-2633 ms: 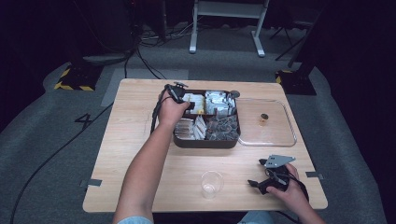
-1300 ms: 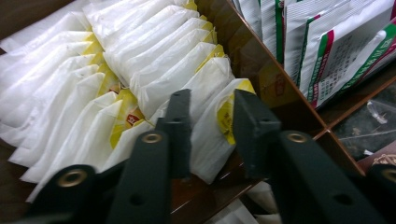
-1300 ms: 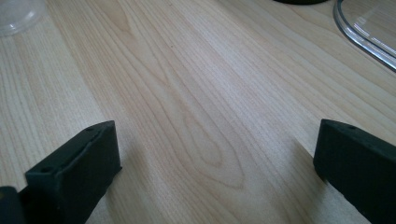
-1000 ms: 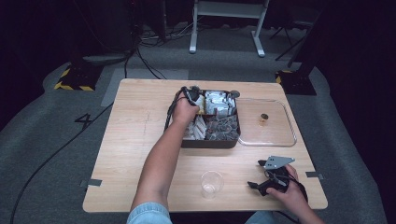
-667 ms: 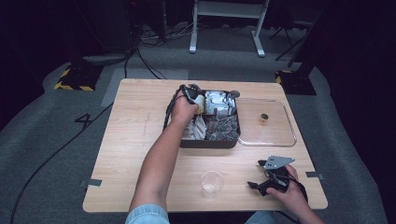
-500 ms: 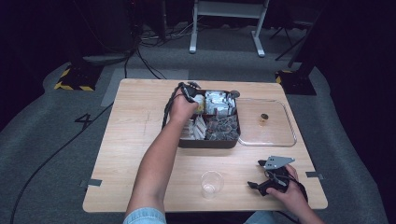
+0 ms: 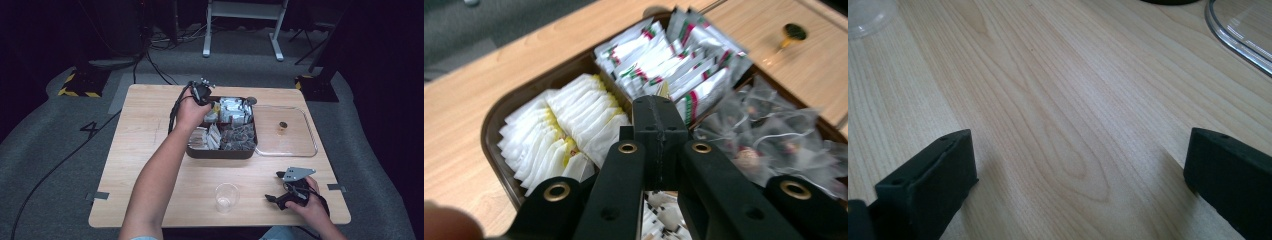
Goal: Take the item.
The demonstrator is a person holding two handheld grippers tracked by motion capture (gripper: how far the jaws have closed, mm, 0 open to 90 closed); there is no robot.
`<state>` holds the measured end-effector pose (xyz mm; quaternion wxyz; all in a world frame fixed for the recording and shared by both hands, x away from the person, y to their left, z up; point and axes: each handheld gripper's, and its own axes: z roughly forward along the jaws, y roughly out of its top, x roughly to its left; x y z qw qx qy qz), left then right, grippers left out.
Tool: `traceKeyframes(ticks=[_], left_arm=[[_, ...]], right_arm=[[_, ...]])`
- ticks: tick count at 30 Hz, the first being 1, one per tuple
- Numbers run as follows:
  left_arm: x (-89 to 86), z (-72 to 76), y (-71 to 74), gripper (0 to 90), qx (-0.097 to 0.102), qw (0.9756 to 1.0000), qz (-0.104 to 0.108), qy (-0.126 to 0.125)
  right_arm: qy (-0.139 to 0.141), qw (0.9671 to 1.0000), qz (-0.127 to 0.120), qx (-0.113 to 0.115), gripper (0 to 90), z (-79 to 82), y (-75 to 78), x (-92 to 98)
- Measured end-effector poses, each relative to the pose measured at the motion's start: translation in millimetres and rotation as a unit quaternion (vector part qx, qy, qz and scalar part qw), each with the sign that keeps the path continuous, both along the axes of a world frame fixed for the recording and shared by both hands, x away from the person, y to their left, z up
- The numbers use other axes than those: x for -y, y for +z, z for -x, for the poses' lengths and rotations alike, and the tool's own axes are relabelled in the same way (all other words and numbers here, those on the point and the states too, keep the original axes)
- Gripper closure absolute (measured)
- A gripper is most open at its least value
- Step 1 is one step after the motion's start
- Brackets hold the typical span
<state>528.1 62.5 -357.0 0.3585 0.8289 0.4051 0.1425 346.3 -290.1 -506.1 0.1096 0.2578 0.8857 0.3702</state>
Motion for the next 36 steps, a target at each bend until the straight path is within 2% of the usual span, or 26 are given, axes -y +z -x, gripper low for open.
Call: traceKeyframes(ticks=[3, 4, 5, 9, 10, 11, 14, 15, 16, 17, 18, 19, 22, 23, 24, 26, 29, 32, 36], left_arm=[[-2.0, 7.9, 7.3, 90.0, 0.01, 0.9999, 0.01, -0.009], [-4.5, 15.6, 14.1, 90.0, 0.021, 0.9994, 0.018, -0.02], [-5.3, 19.9, 17.3, 90.0, 0.023, 0.9992, 0.023, -0.023], [-8.9, 31.5, 26.0, 90.0, 0.033, 0.9984, 0.028, -0.037], [-11.4, 40.0, 31.5, 90.0, 0.039, 0.9976, 0.034, -0.046], [-11.4, 40.0, 31.5, 90.0, 0.039, 0.9976, 0.034, -0.046], [-14.6, 54.2, 38.3, 90.0, 0.045, 0.996, 0.048, -0.06], [-16.3, 64.9, 41.9, 90.0, 0.048, 0.9948, 0.056, -0.07], [-16.3, 64.9, 41.9, 90.0, 0.048, 0.9948, 0.056, -0.07], [-17.8, 70.1, 43.8, 90.0, 0.052, 0.9939, 0.056, -0.079], [-19.6, 81.9, 46.8, 90.0, 0.056, 0.9925, 0.062, -0.09], [-19.6, 81.9, 46.8, 90.0, 0.056, 0.9925, 0.062, -0.09], [-22.9, 98.8, 49.5, 90.0, 0.061, 0.9897, 0.067, -0.11], [-25.2, 109.4, 50.6, 90.0, 0.065, 0.9879, 0.073, -0.121], [-25.2, 109.4, 50.6, 90.0, 0.065, 0.9879, 0.073, -0.121], [-28.8, 124.2, 53.1, 90.0, 0.069, 0.9852, 0.081, -0.135], [-32.9, 137.3, 55.9, 90.0, 0.067, 0.9824, 0.084, -0.153], [-37.5, 149.3, 57.8, 90.0, 0.066, 0.9802, 0.078, -0.17], [-41.9, 160.3, 58.6, 90.0, 0.066, 0.9777, 0.083, -0.181]], right_arm=[[0.0, 1.0, 0.0, 0.0, 0.5, -0.1, -0.1, 0.0], [0.0, 1.0, 0.0, 0.0, 0.5, 0.0, -0.1, 0.0], [0.001, 1.0, 0.0, 0.0, 0.5, -0.1, -0.1, 0.0], [0.001, 1.0, 0.0, 0.002, 0.5, -0.2, -0.2, 0.1], [0.0, 1.0, 0.0, 0.0, 0.5, 0.0, -0.1, 0.0], [0.0, 1.0, 0.0, 0.0, 0.5, 0.0, -0.1, 0.0], [0.0, 1.0, 0.0, -0.001, 0.5, 0.0, -0.1, 0.0], [0.0, 1.0, 0.0, -0.001, 0.5, 0.1, -0.1, 0.0], [0.0, 1.0, 0.0, -0.001, 0.5, 0.1, -0.1, 0.0], [0.001, 1.0, 0.001, 0.0, 0.5, 0.0, -0.1, 0.1], [0.001, 1.0, 0.001, 0.0, 0.5, 0.0, 0.0, 0.1], [0.001, 1.0, 0.001, 0.0, 0.5, -0.1, 0.0, 0.2], [0.001, 1.0, 0.0, -0.001, 0.5, -0.1, 0.0, 0.2], [0.002, 1.0, 0.0, 0.0, 0.5, -0.3, -0.1, 0.2], [0.002, 1.0, 0.0, 0.0, 0.5, -0.3, -0.1, 0.2], [0.003, 1.0, 0.0, 0.0, 0.5, -1.1, 0.0, -0.2], [0.003, 1.0, 0.001, 0.0, 0.5, -1.3, 0.0, -0.3], [0.003, 1.0, 0.001, 0.0, 0.5, -1.3, -0.1, -0.4], [0.003, 1.0, 0.001, 0.0, 0.5, -1.3, -0.1, -0.4]])
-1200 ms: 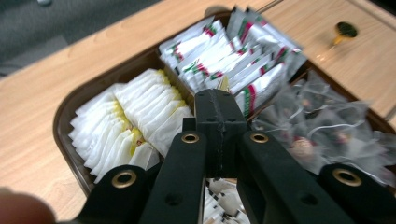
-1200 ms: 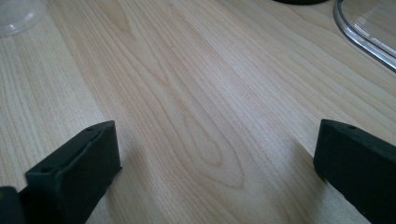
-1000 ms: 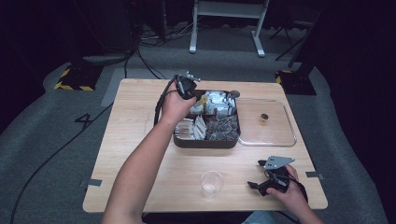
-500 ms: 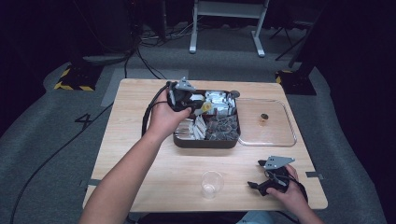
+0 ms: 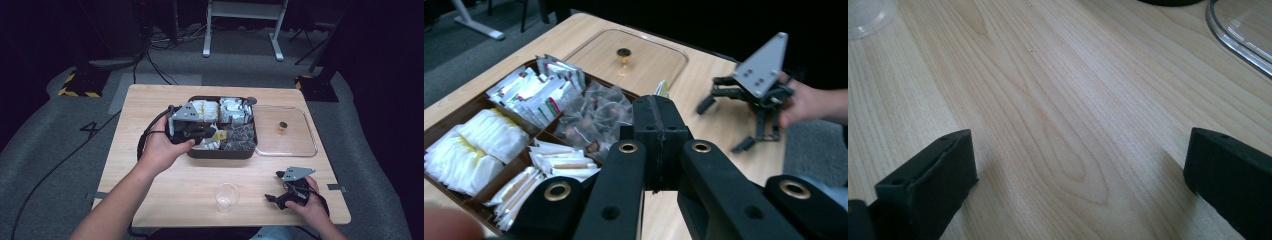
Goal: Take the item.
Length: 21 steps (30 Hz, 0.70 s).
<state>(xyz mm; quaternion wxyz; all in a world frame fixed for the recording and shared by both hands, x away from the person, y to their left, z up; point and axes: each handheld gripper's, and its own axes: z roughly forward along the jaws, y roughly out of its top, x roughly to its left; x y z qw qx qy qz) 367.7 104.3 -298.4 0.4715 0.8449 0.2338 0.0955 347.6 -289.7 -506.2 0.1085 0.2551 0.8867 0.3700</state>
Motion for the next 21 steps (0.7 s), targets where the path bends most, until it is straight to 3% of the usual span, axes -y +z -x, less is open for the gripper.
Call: traceKeyframes(ticks=[12, 21], left_arm=[[4.5, 45.5, -12.7, 90.0, 0.004, 0.9986, 0.01, -0.052], [6.4, 60.4, -34.8, 90.0, 0.001, 0.9984, 0.013, -0.056]], right_arm=[[-0.001, 1.0, 0.0, 0.0, 0.5, 0.0, 0.1, -0.4], [-0.002, 1.0, 0.0, 0.0, 0.5, 0.2, 0.1, -0.5]])
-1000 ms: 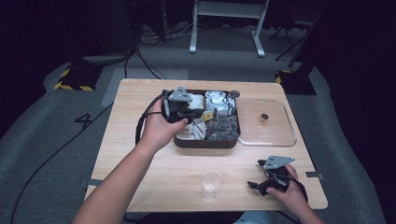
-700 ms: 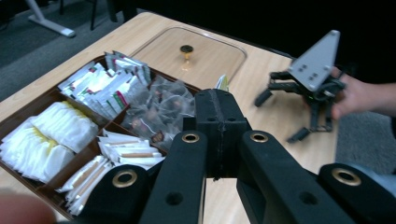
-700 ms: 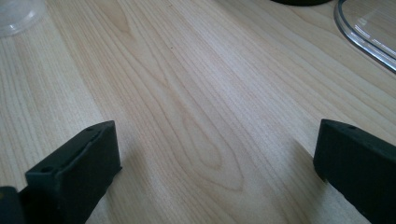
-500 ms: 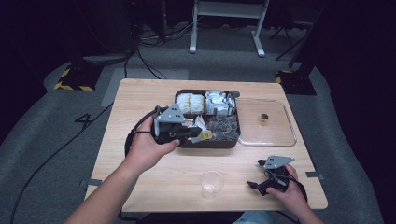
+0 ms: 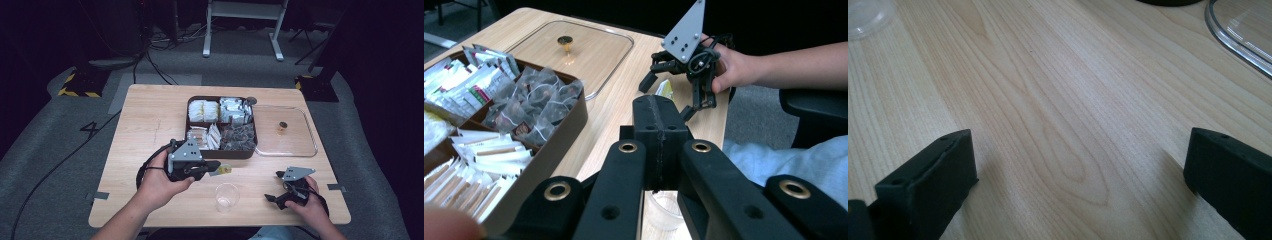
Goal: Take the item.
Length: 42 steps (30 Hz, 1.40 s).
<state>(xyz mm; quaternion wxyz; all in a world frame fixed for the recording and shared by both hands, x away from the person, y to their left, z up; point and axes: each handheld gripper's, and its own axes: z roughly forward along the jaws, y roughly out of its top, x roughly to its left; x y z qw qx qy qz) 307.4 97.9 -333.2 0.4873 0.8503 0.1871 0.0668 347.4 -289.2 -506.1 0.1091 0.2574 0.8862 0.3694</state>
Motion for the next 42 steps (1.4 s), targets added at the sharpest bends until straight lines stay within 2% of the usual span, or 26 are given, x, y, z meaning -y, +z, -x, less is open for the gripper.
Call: traceKeyframes(ticks=[4, 7, 9, 13, 22, 33, 36, 42], left_arm=[[-1.4, 1.6, -9.3, 90.0, -0.007, 0.9999, 0.007, 0.005], [1.1, 3.6, -23.0, 90.0, -0.012, 0.9998, 0.011, 0.006], [2.1, 4.0, -25.6, 90.0, -0.015, 0.9998, 0.014, 0.005], [9.4, 5.9, -39.7, 90.0, -0.023, 0.9995, 0.02, -0.004], [23.8, 10.7, -60.8, 90.0, -0.034, 0.999, 0.021, -0.022], [29.7, 10.5, -75.0, 90.0, -0.039, 0.9986, 0.023, -0.028], [30.9, 10.2, -77.3, 81.4, -0.043, 0.9981, 0.026, -0.034], [31.7, 8.8, -77.5, 74.8, -0.048, 0.9978, 0.028, -0.037]], right_arm=[[0.0, 1.0, 0.0, 0.0, 0.5, 0.0, 0.0, 0.0], [0.0, 1.0, 0.0, 0.0, 0.5, -0.1, -0.1, 0.0], [0.0, 1.0, 0.0, 0.0, 0.5, 0.1, 0.0, 0.0], [0.0, 1.0, 0.0, 0.0, 0.5, -0.1, -0.1, 0.0], [0.0, 1.0, 0.0, 0.0, 0.5, -0.1, 0.0, -0.1], [0.0, 1.0, 0.0, 0.0, 0.5, -0.1, 0.0, -0.1], [0.001, 1.0, 0.0, 0.0, 0.5, -0.1, 0.0, -0.1], [0.002, 1.0, 0.0, 0.0, 0.5, 0.2, 0.0, -0.2]])
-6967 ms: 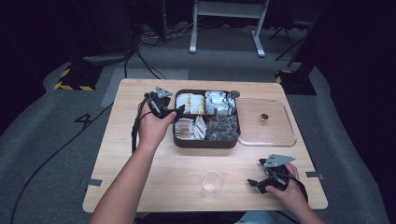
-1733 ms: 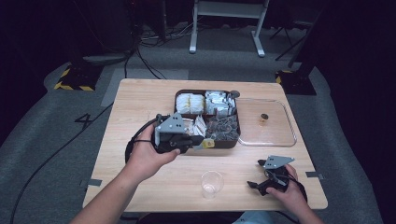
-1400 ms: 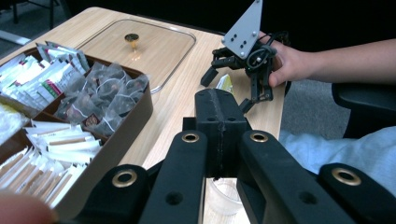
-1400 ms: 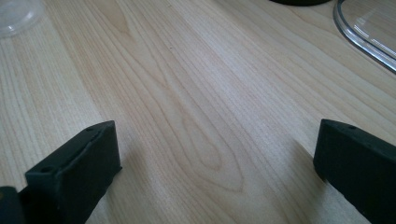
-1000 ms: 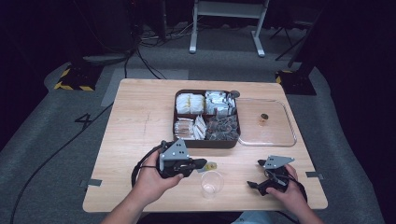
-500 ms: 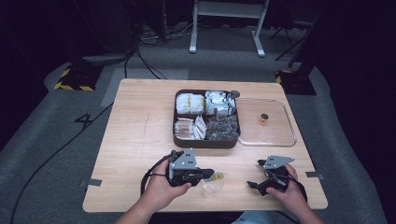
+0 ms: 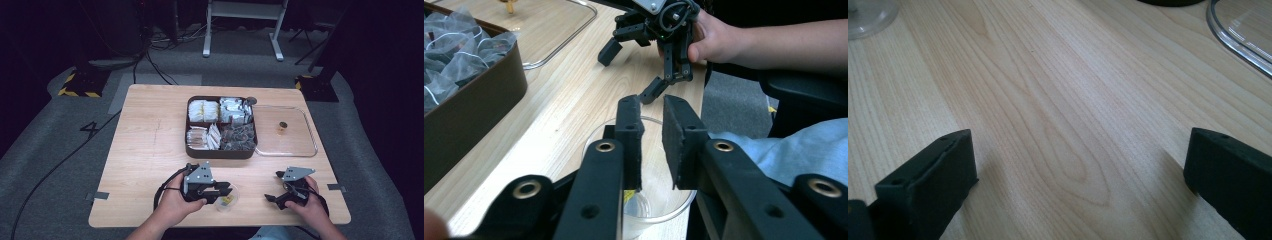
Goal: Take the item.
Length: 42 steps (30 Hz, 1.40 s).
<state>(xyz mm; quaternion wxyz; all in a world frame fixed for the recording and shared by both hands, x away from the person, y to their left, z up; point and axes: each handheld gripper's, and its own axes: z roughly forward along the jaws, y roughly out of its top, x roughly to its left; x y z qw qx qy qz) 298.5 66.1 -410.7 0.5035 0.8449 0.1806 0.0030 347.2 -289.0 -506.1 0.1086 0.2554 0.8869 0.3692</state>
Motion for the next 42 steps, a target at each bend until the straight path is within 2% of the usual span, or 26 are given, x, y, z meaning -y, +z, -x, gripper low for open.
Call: traceKeyframes(ticks=[4, 7, 8, 9, 10, 11, 13, 14, 16, 17, 18, 19, 20, 21, 24, 25, 26, 32, 33, 34, 35, 36, 38, 40, 42], left_arm=[[-2.0, -2.6, 2.9, 68.5, 0.001, 1.0, 0.001, 0.006], [-5.0, -3.2, 7.2, 54.8, 0.008, 0.9998, -0.005, 0.019], [-7.9, -3.8, 10.1, 50.4, 0.013, 0.9993, -0.007, 0.036], [-7.9, -3.8, 10.1, 45.7, 0.013, 0.9993, -0.007, 0.036], [-10.7, -5.2, 12.2, 40.3, 0.028, 0.9983, -0.012, 0.049], [-13.5, -6.0, 13.8, 40.3, 0.035, 0.9975, -0.016, 0.06], [-20.3, -7.8, 16.8, 36.9, 0.044, 0.9959, -0.022, 0.076], [-28.0, -8.6, 18.8, 33.4, 0.048, 0.9942, -0.027, 0.092], [-36.5, -8.7, 19.8, 32.2, 0.052, 0.9926, -0.041, 0.102], [-36.5, -8.7, 19.8, 31.4, 0.052, 0.9926, -0.041, 0.102], [-40.9, -8.6, 19.7, 31.4, 0.054, 0.9916, -0.048, 0.107], [-50.1, -8.3, 18.5, 30.7, 0.056, 0.9895, -0.06, 0.119], [-50.1, -8.3, 18.5, 30.3, 0.056, 0.9895, -0.06, 0.119], [-56.3, -8.4, 17.3, 30.1, 0.056, 0.9881, -0.068, 0.126], [-70.0, -8.7, 13.8, 30.0, 0.056, 0.985, -0.077, 0.144], [-79.2, -8.1, 11.3, 30.1, 0.056, 0.9827, -0.078, 0.159], [-79.2, -8.1, 11.3, 30.1, 0.056, 0.9827, -0.078, 0.159], [-102.3, -5.5, 3.6, 29.4, 0.047, 0.9778, -0.086, 0.185], [-105.8, -5.1, 1.5, 29.3, 0.046, 0.9763, -0.09, 0.191], [-112.4, -3.6, -3.4, 29.4, 0.045, 0.9722, -0.097, 0.208], [-112.4, -3.6, -3.4, 29.4, 0.045, 0.9722, -0.097, 0.208], [-116.0, -3.3, -7.3, 29.4, 0.044, 0.9694, -0.105, 0.217], [-120.5, -2.5, -12.5, 29.4, 0.033, 0.9674, -0.121, 0.221], [-126.4, -3.0, -19.2, 29.2, 0.02, 0.9664, -0.12, 0.226], [-131.6, -4.3, -27.2, 29.2, 0.011, 0.9643, -0.125, 0.233]], right_arm=[[0.001, 1.0, 0.0, 0.0, 0.5, 0.4, 0.0, 0.0], [0.001, 1.0, 0.0, 0.0, 0.5, 0.4, 0.0, 0.0], [0.001, 1.0, 0.0, 0.0, 0.5, 0.4, 0.0, 0.0], [0.001, 1.0, 0.0, 0.0, 0.5, 0.4, 0.0, 0.0], [0.001, 1.0, 0.0, 0.0, 0.5, 0.4, 0.0, 0.0], [0.001, 1.0, 0.0, 0.0, 0.5, 0.4, 0.0, 0.0], [0.001, 1.0, 0.0, 0.0, 0.5, 0.4, 0.0, 0.0], [0.001, 1.0, 0.0, 0.0, 0.5, 0.5, 0.0, -0.1], [0.0, 1.0, 0.0, 0.0, 0.5, 0.5, 0.0, -0.1], [0.0, 1.0, 0.0, 0.0, 0.5, 0.5, 0.0, -0.1], [0.0, 1.0, 0.0, 0.0, 0.5, 0.5, 0.0, -0.2], [0.0, 1.0, 0.0, 0.0, 0.5, 0.6, 0.0, -0.3], [0.0, 1.0, 0.0, 0.0, 0.5, 0.6, 0.0, -0.3], [-0.001, 1.0, 0.0, 0.0, 0.5, 0.7, 0.0, -0.4], [-0.002, 1.0, 0.0, -0.001, 0.5, 0.8, 0.0, -0.5], [-0.002, 1.0, 0.0, -0.001, 0.5, 0.9, 0.0, -0.5], [-0.002, 1.0, 0.0, -0.001, 0.5, 0.9, 0.0, -0.5], [-0.003, 1.0, 0.0, 0.0, 0.5, 0.8, 0.0, -0.6], [-0.003, 1.0, 0.0, 0.0, 0.5, 0.8, 0.0, -0.6], [-0.003, 1.0, 0.0, 0.0, 0.5, 0.8, 0.0, -0.6], [-0.003, 1.0, 0.0, 0.0, 0.5, 0.8, 0.0, -0.6], [-0.003, 1.0, 0.0, 0.0, 0.5, 0.8, 0.0, -0.6], [-0.003, 1.0, 0.0, 0.0, 0.5, 0.8, 0.0, -0.6], [-0.003, 1.0, 0.0, 0.0, 0.5, 0.8, 0.0, -0.6], [-0.003, 1.0, 0.0, 0.0, 0.5, 0.8, 0.0, -0.6]])
